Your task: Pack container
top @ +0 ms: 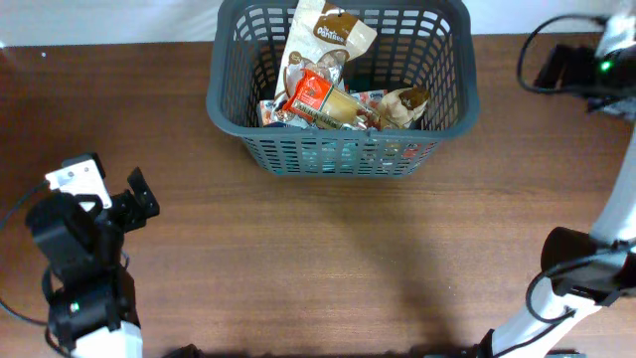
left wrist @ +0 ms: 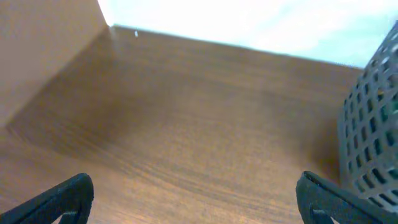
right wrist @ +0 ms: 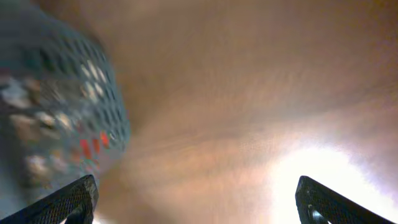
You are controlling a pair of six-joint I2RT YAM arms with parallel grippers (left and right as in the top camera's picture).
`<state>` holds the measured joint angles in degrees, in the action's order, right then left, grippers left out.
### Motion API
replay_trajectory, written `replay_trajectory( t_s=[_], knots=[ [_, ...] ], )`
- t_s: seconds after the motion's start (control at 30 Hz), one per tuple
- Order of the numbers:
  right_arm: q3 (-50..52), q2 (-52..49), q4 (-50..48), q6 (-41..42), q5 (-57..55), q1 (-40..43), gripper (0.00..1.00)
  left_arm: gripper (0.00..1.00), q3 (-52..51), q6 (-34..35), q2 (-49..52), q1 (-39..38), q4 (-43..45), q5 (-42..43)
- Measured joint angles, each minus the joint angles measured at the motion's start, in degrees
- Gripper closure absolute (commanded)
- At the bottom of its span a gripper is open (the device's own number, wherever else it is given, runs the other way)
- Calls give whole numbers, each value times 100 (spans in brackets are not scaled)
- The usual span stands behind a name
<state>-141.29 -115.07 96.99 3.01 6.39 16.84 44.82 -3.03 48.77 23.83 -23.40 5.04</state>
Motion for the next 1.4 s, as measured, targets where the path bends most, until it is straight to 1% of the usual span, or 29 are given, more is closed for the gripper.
replay_trajectory(
  t_s=[0.17, 0.3, 0.43, 0.6, 0.7, 0.8, 0.9, 1.03, 1.07, 1.1, 1.23, 1.4],
  knots=[
    [1104, -4, -2, -177, -39, 0, 1, 1, 2, -63, -540, 0, -304, 0],
    [1668, 39, -90, -323, -179, 0, 1, 1, 4, -66, -911, 0, -608, 2],
    [2092, 531, -264, -411, -356, 0, 1, 1, 4, -66, -1342, 0, -894, 2],
    [2514, 2011, -369, -522, -485, 0, 1, 1, 22, -66, -1899, 0, -1327, 2],
    [3053, 3049, -422, -597, -511, 0, 1, 1, 31, -66, -2140, 0, -1543, 9],
    [4050, 4227, -813, -627, -507, 0, 1, 1, 44, -63, -2319, -81, -1626, 98],
    [5034, 5099, -1040, -629, -507, 0, 1, 1, 55, -37, -2358, -192, -1633, 177],
    [6284, 6559, -1176, -623, -507, 0, 1, 1, 68, 46, -2398, -256, -1633, 208],
    [6450, 6798, -1178, -623, -505, 0, 1, 1, 70, 68, -2402, -269, -1631, 205],
    [6682, 7252, -1169, -625, -487, 0, 1, 1, 72, 74, -2404, -284, -1631, 208],
    [6926, 8251, -1115, -599, -474, 0, 1, 1, 72, 98, -2404, -299, -1434, 214],
    [6944, 8771, -1156, -505, -382, -50, 1, 1, 74, 151, -2409, -306, -1082, 223]
  ],
)
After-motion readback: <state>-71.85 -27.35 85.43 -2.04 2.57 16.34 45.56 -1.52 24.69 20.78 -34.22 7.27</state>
